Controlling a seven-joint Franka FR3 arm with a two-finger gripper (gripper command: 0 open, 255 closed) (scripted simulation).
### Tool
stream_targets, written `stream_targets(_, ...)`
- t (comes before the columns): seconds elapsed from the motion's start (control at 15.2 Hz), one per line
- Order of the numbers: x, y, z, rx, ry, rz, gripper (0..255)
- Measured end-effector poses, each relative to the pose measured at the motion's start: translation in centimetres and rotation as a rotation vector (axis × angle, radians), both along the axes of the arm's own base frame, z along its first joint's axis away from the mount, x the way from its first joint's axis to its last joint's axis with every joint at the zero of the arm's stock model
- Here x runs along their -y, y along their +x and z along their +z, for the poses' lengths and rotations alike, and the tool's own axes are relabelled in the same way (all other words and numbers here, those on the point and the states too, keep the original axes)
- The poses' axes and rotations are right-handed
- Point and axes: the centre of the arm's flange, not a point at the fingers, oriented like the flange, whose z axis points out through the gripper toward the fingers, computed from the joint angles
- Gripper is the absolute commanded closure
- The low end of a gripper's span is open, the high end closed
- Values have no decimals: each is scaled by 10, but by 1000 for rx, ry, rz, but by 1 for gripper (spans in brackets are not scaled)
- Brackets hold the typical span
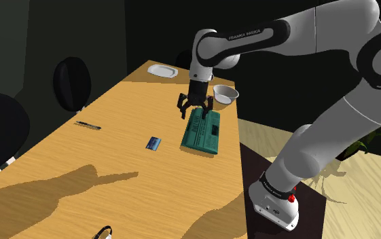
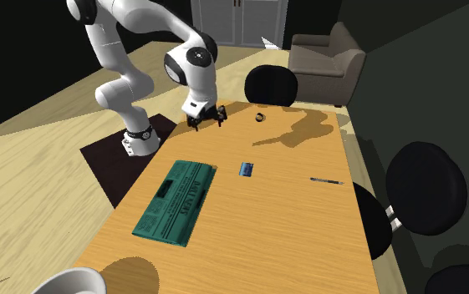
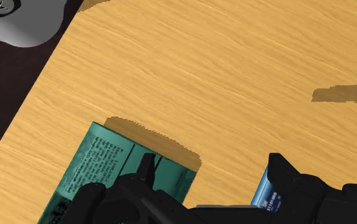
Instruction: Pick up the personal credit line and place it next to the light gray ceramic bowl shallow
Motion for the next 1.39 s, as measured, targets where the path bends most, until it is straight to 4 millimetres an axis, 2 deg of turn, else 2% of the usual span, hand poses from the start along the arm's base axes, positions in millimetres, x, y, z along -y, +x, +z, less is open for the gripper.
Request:
stream_targets(0.33, -17, 42, -45, -58, 36, -123, 0)
stream_targets(0.86, -44, 107, -128, -151, 95, -320, 0)
stream_targets(1.12, -50, 135, -170, -197, 123, -415, 0)
stream_targets(1.39, -60, 138, -193, -206, 130, -437, 0)
